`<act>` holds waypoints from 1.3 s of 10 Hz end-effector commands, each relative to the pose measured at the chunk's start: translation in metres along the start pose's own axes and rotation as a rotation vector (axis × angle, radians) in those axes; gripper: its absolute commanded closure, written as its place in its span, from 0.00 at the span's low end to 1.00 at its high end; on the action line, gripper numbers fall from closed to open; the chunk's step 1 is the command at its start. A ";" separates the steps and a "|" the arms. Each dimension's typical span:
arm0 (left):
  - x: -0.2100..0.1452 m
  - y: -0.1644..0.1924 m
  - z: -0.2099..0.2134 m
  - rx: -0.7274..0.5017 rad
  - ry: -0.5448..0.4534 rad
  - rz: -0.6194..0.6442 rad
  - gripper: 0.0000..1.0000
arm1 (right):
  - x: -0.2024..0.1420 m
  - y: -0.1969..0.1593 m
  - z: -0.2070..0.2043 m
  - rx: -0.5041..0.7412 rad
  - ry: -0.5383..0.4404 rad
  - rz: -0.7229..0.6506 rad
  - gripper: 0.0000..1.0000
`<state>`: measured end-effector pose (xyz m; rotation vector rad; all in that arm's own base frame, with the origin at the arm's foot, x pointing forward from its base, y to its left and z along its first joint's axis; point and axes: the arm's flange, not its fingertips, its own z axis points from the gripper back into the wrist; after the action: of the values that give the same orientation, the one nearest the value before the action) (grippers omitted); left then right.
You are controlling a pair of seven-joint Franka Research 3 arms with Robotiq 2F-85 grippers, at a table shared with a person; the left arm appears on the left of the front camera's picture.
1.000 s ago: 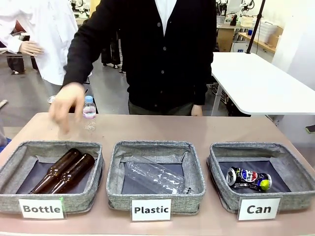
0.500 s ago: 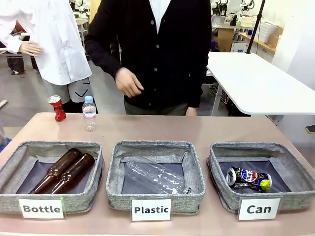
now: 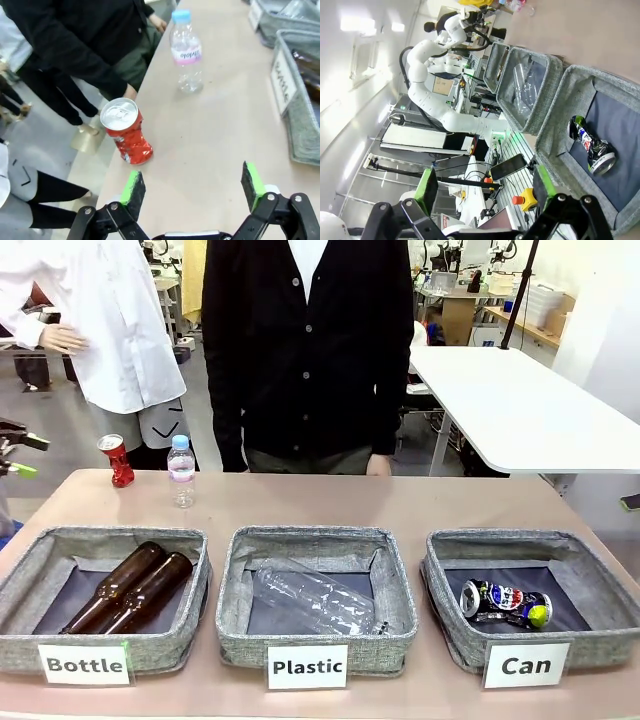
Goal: Sort the can waste into the basket.
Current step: Pick up the can waste from the table and place it in the right Fabric basket.
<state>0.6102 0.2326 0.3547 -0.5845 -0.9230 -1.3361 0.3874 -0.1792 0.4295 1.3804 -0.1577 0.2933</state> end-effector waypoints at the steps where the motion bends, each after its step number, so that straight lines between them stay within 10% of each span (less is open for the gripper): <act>1: -0.001 0.028 -0.009 0.019 0.049 0.079 0.00 | 0.000 0.002 0.003 -0.002 0.008 0.021 0.00; 13: -0.033 0.101 -0.101 0.046 0.126 0.217 0.00 | 0.000 0.002 0.003 -0.002 0.008 0.021 0.00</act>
<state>0.7221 0.1890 0.2869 -0.5419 -0.7720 -1.1490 0.3873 -0.1792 0.4295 1.3804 -0.1578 0.2932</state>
